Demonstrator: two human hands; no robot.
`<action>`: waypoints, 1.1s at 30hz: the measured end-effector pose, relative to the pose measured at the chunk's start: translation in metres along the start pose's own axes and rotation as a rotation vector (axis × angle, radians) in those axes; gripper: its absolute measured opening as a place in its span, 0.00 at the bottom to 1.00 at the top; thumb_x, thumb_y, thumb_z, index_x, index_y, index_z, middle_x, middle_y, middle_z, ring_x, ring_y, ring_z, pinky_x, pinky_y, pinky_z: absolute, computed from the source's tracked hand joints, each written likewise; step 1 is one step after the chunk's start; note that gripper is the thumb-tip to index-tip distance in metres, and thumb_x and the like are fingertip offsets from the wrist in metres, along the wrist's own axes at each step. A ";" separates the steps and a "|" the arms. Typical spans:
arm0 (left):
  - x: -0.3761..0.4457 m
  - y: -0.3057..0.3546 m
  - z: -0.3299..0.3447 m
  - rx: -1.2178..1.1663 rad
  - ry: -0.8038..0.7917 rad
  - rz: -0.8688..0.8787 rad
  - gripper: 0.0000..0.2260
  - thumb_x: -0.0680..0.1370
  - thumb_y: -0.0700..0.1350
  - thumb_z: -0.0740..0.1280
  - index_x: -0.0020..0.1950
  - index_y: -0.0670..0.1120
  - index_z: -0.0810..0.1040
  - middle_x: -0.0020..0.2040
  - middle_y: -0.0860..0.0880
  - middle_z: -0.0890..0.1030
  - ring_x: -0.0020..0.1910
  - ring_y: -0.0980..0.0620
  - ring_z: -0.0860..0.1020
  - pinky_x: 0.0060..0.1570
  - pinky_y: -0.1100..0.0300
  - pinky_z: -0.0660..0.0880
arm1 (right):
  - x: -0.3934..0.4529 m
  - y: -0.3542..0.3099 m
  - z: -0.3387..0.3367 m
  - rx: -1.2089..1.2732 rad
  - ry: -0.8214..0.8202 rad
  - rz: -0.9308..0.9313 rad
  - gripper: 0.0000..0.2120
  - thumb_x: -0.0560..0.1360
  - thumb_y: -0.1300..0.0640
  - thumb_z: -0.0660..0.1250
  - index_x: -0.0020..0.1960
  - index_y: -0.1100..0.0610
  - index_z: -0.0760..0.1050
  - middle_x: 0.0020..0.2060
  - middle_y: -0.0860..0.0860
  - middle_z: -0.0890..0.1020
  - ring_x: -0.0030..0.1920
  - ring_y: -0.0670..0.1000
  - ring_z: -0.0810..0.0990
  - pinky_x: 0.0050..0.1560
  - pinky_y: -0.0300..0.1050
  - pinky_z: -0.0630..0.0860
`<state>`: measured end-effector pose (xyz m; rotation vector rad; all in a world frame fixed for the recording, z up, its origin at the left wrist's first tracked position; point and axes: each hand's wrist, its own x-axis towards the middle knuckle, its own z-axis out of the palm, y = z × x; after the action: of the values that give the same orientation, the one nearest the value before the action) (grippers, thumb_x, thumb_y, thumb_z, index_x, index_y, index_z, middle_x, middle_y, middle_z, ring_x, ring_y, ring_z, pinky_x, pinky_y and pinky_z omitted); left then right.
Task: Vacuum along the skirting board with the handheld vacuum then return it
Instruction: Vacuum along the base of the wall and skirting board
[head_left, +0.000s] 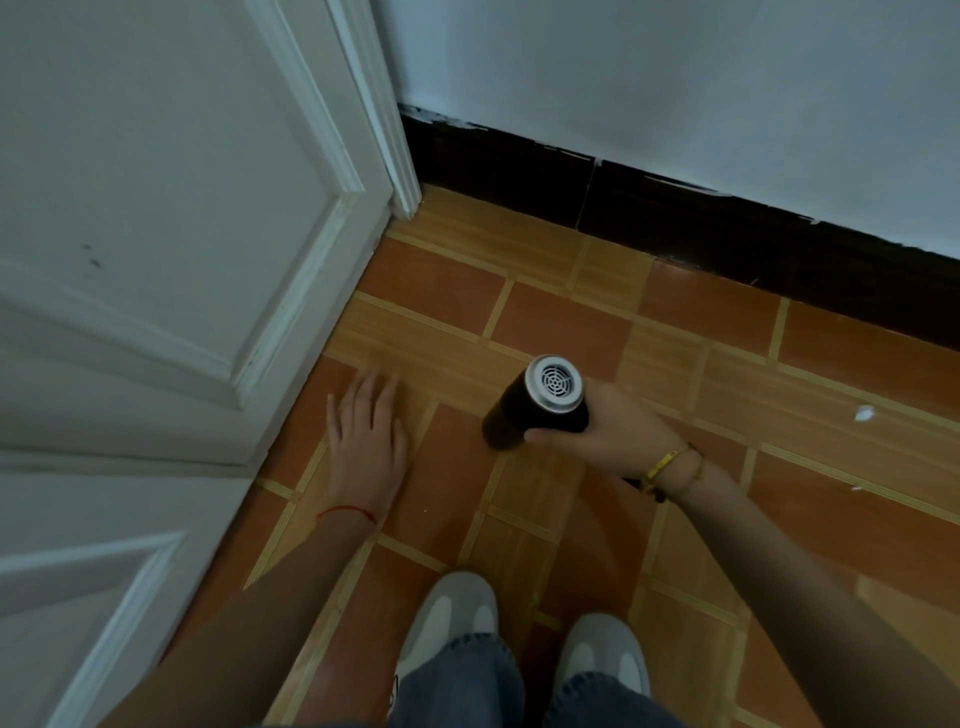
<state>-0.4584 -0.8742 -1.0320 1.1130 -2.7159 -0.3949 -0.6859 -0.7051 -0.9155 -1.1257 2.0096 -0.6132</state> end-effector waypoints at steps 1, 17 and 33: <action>-0.003 -0.003 0.000 0.015 0.003 -0.024 0.22 0.83 0.45 0.53 0.77 0.46 0.63 0.76 0.44 0.65 0.79 0.45 0.58 0.78 0.39 0.48 | 0.005 -0.003 0.003 0.022 -0.029 -0.008 0.29 0.70 0.41 0.71 0.68 0.48 0.68 0.59 0.46 0.79 0.58 0.48 0.77 0.58 0.47 0.75; -0.012 -0.029 -0.004 0.006 -0.041 -0.125 0.22 0.84 0.44 0.55 0.78 0.46 0.62 0.77 0.43 0.64 0.78 0.43 0.58 0.77 0.39 0.53 | 0.039 -0.051 0.050 -0.029 -0.439 -0.163 0.24 0.71 0.45 0.72 0.64 0.50 0.71 0.56 0.48 0.80 0.54 0.48 0.78 0.56 0.44 0.75; 0.045 -0.007 0.000 -0.070 -0.042 -0.020 0.21 0.82 0.45 0.52 0.75 0.44 0.65 0.74 0.42 0.67 0.75 0.42 0.62 0.75 0.38 0.57 | 0.083 -0.038 0.014 0.045 0.174 -0.011 0.27 0.71 0.43 0.71 0.65 0.53 0.71 0.49 0.48 0.82 0.50 0.49 0.80 0.54 0.45 0.77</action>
<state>-0.4852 -0.9111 -1.0309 1.1260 -2.7064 -0.5175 -0.6839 -0.7969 -0.9281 -1.0894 2.1254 -0.7821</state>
